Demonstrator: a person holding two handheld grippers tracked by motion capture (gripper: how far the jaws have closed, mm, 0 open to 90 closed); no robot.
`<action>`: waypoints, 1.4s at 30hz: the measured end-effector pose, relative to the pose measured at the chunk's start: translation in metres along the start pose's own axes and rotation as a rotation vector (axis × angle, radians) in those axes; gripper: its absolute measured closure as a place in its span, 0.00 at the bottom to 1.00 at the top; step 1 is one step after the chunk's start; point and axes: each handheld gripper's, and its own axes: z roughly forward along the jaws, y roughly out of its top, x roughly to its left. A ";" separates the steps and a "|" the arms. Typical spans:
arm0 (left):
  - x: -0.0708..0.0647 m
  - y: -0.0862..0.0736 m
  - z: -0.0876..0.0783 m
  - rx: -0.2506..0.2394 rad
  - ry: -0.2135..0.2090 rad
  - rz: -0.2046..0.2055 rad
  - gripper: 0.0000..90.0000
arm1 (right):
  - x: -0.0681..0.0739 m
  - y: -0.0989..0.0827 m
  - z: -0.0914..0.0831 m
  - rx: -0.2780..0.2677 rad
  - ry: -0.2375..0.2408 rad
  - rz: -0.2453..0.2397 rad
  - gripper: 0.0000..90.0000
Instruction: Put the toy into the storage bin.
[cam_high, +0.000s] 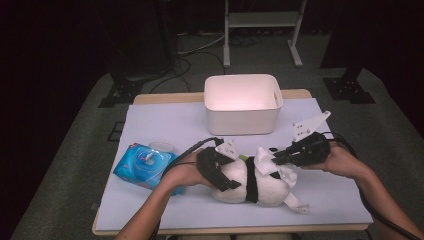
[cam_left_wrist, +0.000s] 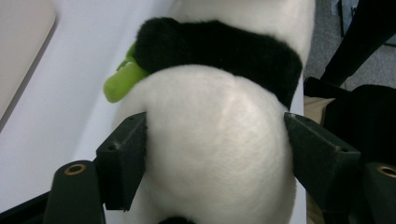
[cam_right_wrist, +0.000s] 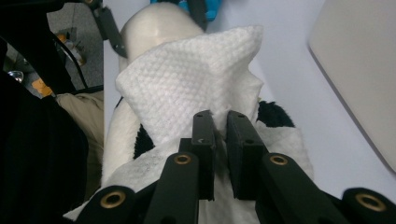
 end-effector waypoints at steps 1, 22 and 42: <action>0.001 0.001 0.000 -0.003 -0.008 -0.001 0.27 | 0.001 0.000 0.000 0.001 -0.007 -0.001 0.90; -0.007 0.013 0.007 0.001 -0.089 0.047 0.36 | 0.001 0.001 -0.013 -0.026 -0.014 0.004 0.89; 0.019 0.029 0.000 -0.019 -0.127 0.009 0.53 | 0.026 -0.003 -0.006 -0.030 0.030 -0.054 0.89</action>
